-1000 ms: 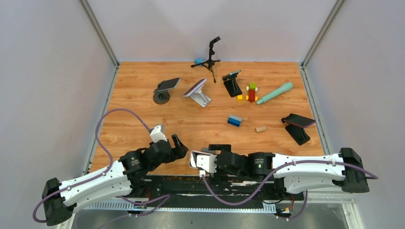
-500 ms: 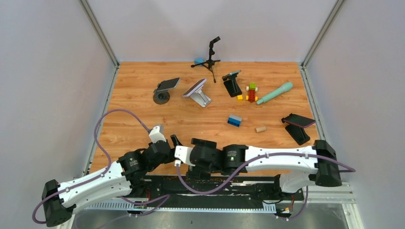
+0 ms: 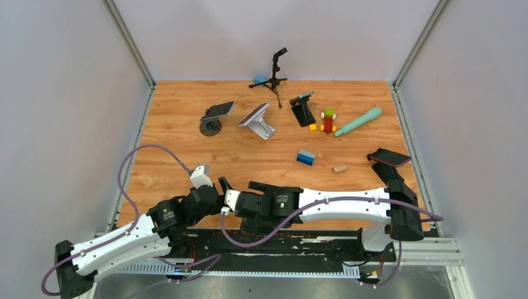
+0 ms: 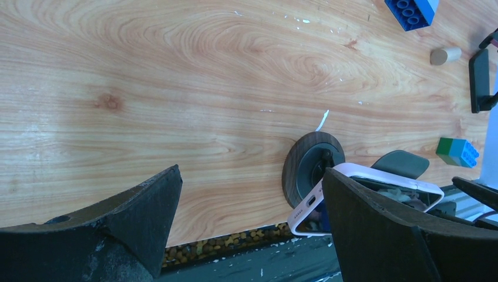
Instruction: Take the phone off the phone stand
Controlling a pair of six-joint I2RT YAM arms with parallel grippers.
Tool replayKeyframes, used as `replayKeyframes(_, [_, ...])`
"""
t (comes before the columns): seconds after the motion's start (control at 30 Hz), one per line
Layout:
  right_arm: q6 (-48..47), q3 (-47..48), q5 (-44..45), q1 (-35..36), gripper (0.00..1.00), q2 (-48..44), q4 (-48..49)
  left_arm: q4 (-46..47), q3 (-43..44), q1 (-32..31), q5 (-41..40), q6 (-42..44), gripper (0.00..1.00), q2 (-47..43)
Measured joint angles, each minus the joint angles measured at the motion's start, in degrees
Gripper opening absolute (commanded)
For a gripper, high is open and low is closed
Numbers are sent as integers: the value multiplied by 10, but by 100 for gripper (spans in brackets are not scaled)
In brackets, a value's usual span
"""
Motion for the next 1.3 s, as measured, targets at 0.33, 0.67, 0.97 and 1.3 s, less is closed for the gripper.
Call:
replayKeyframes(0.33, [9, 0, -47, 0, 100, 0, -18, -11, 0, 0, 0, -3, 97, -2])
replayKeyframes(0.67, [9, -5, -67, 0, 100, 0, -17, -11, 0, 0, 0, -4, 97, 0])
replayKeyframes(0.97, [4, -24, -74, -14, 100, 0, -12, -11, 0, 0, 0, -4, 98, -2])
replayKeyframes(1.3, [-17, -25, -86, -34, 100, 0, -4, -15, -6, 0, -1, -9, 98, -15])
